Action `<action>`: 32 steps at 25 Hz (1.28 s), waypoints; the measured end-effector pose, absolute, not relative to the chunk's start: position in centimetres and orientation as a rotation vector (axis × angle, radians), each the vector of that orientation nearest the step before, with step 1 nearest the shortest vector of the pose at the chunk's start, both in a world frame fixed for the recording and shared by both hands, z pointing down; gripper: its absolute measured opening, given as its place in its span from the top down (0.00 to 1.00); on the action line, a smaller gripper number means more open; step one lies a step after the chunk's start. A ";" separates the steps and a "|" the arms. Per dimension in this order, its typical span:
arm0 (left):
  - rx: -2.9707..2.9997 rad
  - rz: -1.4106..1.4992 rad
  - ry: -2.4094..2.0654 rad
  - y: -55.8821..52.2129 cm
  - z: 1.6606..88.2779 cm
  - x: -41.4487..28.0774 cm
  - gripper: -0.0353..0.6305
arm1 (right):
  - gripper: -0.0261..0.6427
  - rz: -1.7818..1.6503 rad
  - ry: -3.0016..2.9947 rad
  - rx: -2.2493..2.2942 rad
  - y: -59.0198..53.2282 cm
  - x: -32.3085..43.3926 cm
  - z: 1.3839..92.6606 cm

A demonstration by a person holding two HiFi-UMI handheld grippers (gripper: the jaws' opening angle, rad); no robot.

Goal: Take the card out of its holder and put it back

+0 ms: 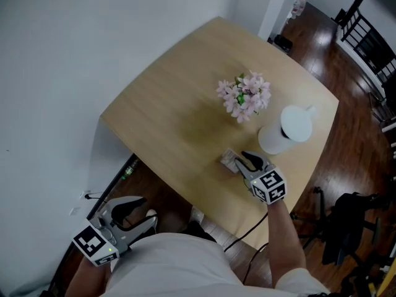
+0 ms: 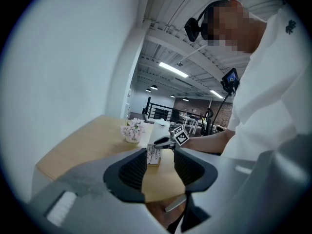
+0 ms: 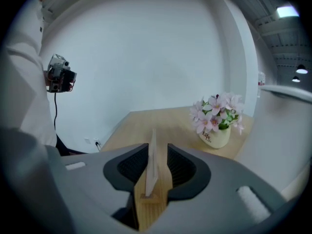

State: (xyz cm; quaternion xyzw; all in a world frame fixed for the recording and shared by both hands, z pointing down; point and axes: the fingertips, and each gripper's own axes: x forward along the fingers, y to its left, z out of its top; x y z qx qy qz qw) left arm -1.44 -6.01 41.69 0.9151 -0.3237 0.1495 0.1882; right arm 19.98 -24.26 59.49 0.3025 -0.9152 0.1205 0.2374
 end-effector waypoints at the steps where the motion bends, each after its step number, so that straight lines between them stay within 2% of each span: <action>1: 2.580 0.426 -0.905 -5.9 41.6 -1.7 0.67 | 0.77 0.307 -2.501 0.873 -24.5 20.2 58.8; 4: 2.619 0.428 -0.864 -5.6 41.1 -2.3 0.67 | 0.73 0.236 -2.472 1.019 -24.2 21.1 56.0; 10: 2.724 0.391 -0.736 -3.1 39.4 -5.4 0.67 | 0.72 0.216 -2.393 1.241 -17.3 20.7 50.6; 24: 2.845 0.375 -0.407 7.0 41.8 -20.7 0.67 | 0.71 0.383 -2.223 1.631 12.8 5.7 47.0; 32: 2.875 0.335 -0.257 12.4 41.9 -21.9 0.67 | 0.72 0.373 -2.190 1.679 22.8 -0.9 44.4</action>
